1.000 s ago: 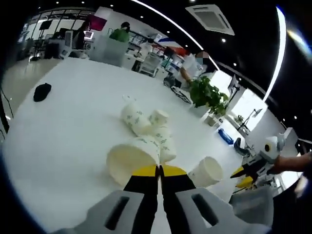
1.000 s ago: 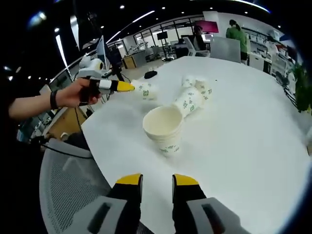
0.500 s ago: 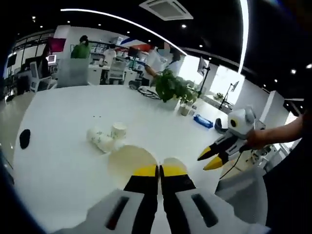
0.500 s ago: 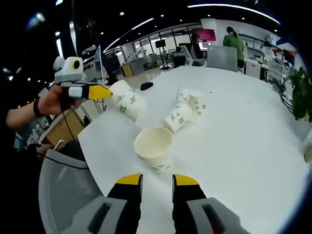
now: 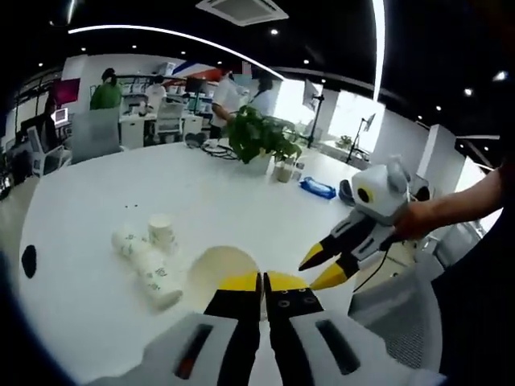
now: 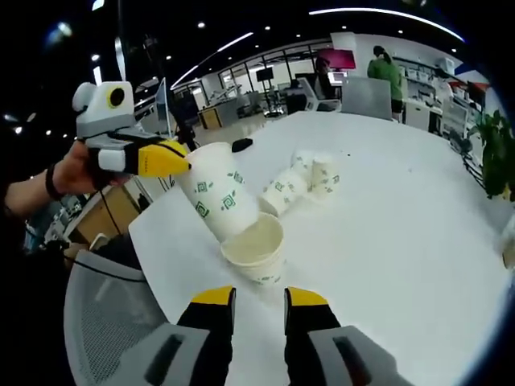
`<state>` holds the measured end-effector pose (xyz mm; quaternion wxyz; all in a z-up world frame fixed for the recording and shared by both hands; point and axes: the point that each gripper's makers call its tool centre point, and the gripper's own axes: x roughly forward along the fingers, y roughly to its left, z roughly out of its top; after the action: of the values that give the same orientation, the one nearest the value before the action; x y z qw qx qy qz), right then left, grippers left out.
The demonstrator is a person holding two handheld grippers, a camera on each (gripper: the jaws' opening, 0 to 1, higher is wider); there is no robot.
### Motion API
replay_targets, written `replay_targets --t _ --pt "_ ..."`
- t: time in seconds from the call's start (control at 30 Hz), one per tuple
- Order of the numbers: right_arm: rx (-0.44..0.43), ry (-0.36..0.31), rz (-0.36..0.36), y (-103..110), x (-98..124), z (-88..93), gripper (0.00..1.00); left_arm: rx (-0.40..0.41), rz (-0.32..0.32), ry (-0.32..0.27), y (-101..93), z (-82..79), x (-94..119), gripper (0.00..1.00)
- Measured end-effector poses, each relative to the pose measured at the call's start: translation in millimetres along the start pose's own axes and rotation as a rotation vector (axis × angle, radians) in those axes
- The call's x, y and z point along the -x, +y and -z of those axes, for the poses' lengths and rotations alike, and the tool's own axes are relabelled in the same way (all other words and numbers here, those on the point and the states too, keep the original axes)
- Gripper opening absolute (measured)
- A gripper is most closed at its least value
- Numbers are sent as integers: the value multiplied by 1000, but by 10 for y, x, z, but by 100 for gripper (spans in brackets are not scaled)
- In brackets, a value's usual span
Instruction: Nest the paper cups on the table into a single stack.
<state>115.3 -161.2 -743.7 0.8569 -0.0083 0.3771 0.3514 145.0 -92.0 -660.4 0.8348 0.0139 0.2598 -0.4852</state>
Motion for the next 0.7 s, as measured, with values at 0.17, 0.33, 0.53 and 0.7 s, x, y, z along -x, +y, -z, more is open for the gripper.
replay_targets --t 0.17,0.33,0.53,0.7 --pt "-5 1 -1 18 -12 24 22 -32 -6 40 -50 87 -120 0" --pt "-10 0 -1 6 -21 51 22 -42 -5 55 21 95 -183 0" --pt "-16 6 -5 10 -37 86 22 -64 -11 74 54 161 -199 0" --pt "-19 13 -5 -12 -37 130 22 -64 -10 85 106 225 -253 0"
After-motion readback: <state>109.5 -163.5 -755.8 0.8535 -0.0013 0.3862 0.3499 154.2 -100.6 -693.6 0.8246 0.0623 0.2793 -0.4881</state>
